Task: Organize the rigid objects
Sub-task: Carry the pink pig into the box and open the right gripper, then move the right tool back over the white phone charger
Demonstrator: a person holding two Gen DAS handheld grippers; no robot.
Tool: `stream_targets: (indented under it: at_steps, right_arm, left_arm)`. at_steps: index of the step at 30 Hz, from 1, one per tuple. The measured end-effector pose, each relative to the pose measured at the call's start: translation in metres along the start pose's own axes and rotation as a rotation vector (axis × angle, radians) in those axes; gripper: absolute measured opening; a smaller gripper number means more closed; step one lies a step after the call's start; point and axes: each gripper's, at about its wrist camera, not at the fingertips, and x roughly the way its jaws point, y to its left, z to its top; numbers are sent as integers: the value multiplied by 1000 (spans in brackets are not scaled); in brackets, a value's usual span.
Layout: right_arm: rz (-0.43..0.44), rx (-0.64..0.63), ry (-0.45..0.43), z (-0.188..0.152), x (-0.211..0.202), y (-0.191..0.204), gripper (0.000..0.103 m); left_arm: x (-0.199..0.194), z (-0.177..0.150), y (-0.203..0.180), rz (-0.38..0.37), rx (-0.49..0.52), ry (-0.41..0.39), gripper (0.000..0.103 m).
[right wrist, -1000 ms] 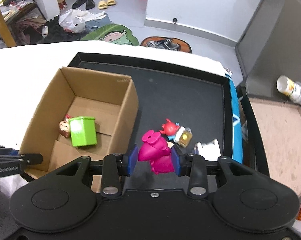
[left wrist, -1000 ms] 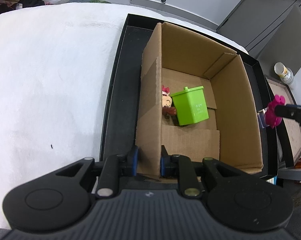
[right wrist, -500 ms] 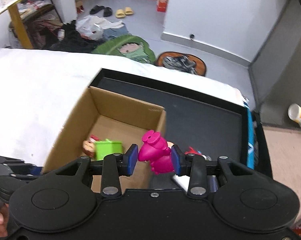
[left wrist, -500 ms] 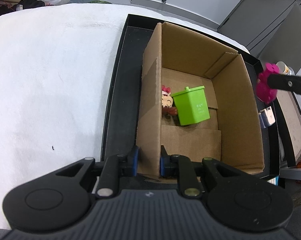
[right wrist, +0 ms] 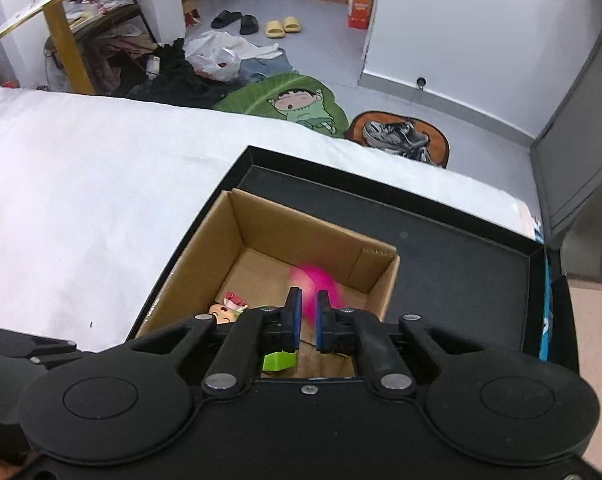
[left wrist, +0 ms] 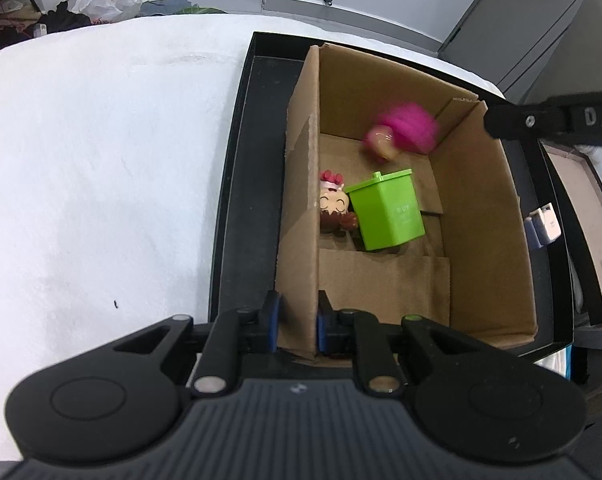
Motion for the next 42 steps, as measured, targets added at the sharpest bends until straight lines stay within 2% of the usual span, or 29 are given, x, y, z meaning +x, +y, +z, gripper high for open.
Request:
stream_targets:
  at_steps: [7,17,22,27,33,42]
  right_arm:
    - [10,18,13,-15,-2,-3,7]
    - [23,82,-33,-26,-28,-30,11]
    - [11,100,-50,-38,-36,-46,23]
    - [-3,120,-69,-52,-39,-60,42]
    - [-15,167,-80,-64,-39,-81,48]
    - [-5,268,-57,-82,-25,-109,48]
  left_arm:
    - [1,2,1,-5,-6,4,16]
    - [1,1,-1,3,1,1,16]
    - [1,1,-3,16,9,-3,16]
    - [0,0,-6,39,24,-13,16]
    - [0,1,-13,79,54,-21,12]
    - [1,-1,-18,118,87,-32,10]
